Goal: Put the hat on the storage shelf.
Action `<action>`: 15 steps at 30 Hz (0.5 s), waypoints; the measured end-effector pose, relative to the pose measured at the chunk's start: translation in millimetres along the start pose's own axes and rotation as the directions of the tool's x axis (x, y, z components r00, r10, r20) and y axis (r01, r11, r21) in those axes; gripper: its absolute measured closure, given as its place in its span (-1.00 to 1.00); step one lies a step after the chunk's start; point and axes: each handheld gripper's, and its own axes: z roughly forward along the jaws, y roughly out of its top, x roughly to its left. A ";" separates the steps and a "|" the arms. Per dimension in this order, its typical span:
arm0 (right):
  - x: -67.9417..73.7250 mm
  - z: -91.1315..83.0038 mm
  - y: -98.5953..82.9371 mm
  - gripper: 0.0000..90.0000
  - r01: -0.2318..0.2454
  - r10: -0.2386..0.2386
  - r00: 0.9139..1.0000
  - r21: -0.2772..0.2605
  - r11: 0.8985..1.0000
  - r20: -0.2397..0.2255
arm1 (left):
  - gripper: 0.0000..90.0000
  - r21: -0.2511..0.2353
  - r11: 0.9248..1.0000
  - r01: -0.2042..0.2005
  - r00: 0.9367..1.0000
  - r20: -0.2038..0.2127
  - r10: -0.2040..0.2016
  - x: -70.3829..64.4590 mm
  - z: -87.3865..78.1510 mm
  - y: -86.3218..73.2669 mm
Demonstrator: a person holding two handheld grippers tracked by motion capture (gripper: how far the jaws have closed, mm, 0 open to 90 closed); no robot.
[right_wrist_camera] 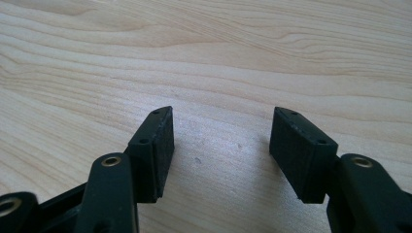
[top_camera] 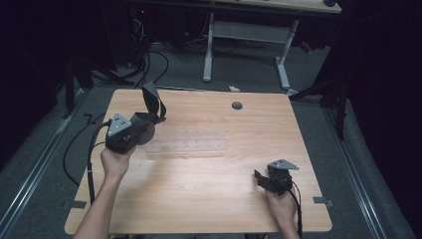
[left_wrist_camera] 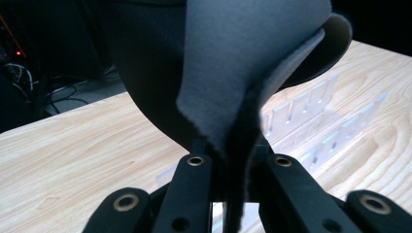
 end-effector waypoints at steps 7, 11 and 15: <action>0.0 0.0 0.0 -0.06 0.000 0.000 1.000 0.000 1.000 0.000 | 0.90 0.006 1.000 0.000 1.000 -0.024 0.001 3.2 5.3 -2.9; 0.0 0.0 0.0 -0.06 0.000 0.000 1.000 0.000 1.000 0.000 | 0.90 0.009 1.000 0.004 1.000 -0.030 -0.004 4.2 7.3 -4.1; 0.0 0.0 0.0 -0.06 0.000 0.000 1.000 0.000 1.000 0.000 | 0.90 0.017 1.000 0.002 0.999 -0.038 -0.002 3.4 9.1 -5.9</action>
